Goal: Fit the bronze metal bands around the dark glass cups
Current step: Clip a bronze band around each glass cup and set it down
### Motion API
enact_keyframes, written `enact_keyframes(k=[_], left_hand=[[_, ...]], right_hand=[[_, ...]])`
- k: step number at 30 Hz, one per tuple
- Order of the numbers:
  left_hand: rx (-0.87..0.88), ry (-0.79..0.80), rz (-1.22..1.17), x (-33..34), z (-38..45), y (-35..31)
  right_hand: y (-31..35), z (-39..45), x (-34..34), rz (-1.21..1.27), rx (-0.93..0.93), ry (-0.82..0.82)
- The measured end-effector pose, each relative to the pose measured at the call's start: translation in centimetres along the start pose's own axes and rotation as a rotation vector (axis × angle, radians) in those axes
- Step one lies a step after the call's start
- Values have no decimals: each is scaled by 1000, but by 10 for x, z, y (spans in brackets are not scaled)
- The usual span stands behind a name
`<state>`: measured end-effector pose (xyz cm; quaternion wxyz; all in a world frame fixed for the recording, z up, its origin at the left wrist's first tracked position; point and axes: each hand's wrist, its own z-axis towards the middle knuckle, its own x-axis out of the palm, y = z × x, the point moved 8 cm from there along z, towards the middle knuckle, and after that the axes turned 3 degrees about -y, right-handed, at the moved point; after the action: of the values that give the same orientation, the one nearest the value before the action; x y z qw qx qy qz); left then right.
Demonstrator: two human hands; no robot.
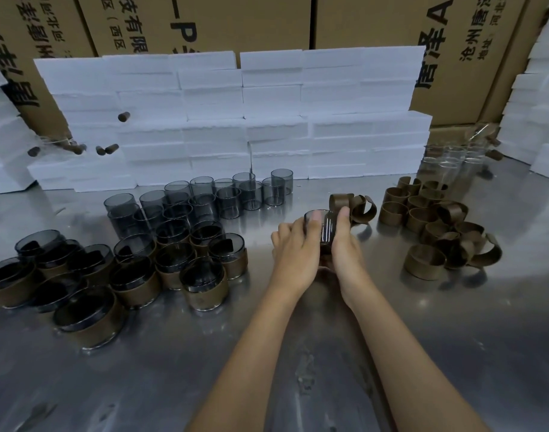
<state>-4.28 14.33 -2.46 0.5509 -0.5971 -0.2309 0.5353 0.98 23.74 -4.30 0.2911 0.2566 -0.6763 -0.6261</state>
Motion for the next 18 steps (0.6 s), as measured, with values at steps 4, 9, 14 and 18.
enact_keyframes(k=[4,9,14,18], left_hand=[[18,-22,-7,-5,0,3],[54,-250,-193,-32,1,-1],[-7,-292,-381,-36,0,0],[-107,-215,-527,-33,2,3]], right_hand=[[0,6,-9,3,-37,-100],[4,7,-9,70,-111,-71],[2,7,2,141,-40,35],[3,2,17,88,-35,204]])
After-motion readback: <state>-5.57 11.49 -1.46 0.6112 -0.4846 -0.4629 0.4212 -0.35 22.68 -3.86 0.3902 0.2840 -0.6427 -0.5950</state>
